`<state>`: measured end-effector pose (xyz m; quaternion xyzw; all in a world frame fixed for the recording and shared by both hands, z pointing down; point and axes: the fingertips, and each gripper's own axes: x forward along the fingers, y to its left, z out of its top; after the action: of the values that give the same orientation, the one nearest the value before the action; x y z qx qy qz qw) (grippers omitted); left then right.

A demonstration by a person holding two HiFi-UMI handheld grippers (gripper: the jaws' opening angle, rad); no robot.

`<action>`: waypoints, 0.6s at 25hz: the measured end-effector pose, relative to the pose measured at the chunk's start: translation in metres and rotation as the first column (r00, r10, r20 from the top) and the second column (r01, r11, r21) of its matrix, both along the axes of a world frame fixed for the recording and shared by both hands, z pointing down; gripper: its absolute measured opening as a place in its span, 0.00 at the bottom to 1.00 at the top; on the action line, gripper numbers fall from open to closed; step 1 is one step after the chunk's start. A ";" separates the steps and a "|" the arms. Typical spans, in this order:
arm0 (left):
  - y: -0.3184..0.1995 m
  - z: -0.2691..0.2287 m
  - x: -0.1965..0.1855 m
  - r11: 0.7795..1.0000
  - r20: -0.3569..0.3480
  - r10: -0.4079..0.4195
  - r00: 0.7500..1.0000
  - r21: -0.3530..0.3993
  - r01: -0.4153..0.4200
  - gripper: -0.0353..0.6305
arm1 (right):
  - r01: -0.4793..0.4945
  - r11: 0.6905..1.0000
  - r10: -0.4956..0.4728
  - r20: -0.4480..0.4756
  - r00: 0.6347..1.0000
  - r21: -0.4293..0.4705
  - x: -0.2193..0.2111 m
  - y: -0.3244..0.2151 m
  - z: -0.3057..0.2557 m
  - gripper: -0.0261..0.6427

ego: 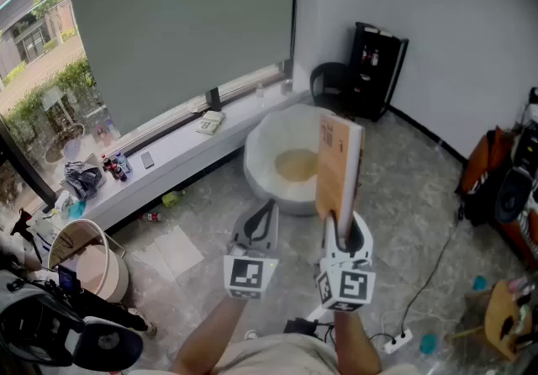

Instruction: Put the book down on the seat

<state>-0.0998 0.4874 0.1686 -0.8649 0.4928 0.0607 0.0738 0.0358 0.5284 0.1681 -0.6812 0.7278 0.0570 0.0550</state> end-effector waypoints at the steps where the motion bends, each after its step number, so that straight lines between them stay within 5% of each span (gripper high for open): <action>1: 0.000 -0.001 0.000 1.000 0.000 0.002 1.000 0.002 -0.002 0.06 | -0.003 1.000 0.003 0.001 1.000 -0.002 0.000 0.000 -0.001 0.27; 15: -0.001 -0.003 0.016 1.000 0.033 0.001 0.999 0.013 -0.001 0.06 | 0.018 1.000 -0.018 0.023 1.000 0.006 0.012 -0.005 0.001 0.27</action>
<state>-0.0835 0.4862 0.1658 -0.8654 0.4908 0.0498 0.0877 0.0477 0.5238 0.1689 -0.6750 0.7331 0.0505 0.0659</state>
